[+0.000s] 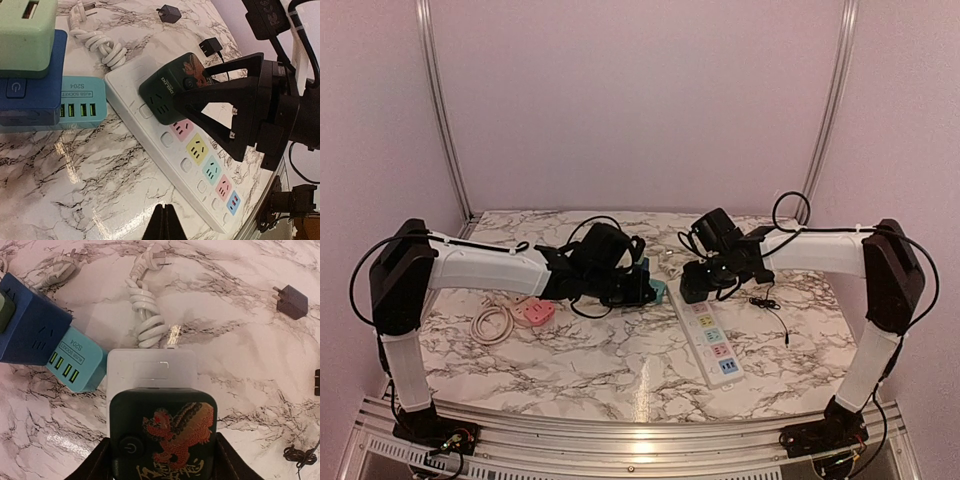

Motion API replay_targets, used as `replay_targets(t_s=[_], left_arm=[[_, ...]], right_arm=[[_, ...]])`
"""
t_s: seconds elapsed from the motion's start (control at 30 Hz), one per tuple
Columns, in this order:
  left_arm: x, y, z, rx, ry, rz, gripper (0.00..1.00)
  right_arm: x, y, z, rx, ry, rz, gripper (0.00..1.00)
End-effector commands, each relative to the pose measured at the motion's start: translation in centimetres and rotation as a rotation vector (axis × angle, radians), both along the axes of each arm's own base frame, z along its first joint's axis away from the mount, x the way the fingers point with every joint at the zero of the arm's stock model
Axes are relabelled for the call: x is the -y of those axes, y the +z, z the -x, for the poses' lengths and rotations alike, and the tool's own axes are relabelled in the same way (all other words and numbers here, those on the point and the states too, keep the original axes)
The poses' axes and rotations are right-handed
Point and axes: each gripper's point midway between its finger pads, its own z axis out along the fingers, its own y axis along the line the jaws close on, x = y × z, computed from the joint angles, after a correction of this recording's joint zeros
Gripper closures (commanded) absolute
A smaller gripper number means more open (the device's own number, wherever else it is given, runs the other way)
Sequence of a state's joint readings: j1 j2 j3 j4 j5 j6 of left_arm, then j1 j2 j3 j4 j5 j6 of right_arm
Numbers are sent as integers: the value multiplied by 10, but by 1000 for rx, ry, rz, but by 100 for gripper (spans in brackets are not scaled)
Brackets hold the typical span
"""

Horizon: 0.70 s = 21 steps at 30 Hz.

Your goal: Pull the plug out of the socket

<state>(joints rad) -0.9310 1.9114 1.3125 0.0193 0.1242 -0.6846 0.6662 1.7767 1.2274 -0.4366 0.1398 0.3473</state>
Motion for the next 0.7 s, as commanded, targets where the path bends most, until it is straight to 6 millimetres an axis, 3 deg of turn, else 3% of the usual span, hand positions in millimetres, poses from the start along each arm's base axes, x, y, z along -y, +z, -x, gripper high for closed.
replay_targets(t_s=[0.0,0.27,0.47,0.67], left_arm=[[7,-11,5,-22,-17,23,100],[11,-18,6,-30,-28,43,100],[18,-29,2,-34,-29,53,100],[38,-43,7,-62,-63,75,100]], right_arm=[[-11,-8,9,-58,-65,-22,74],[-30,-11,5,-111,-191,-81,89],[-49,-17,12,-124,-201,-88,89],[-45,-20,17,-124,-214,-78,89]])
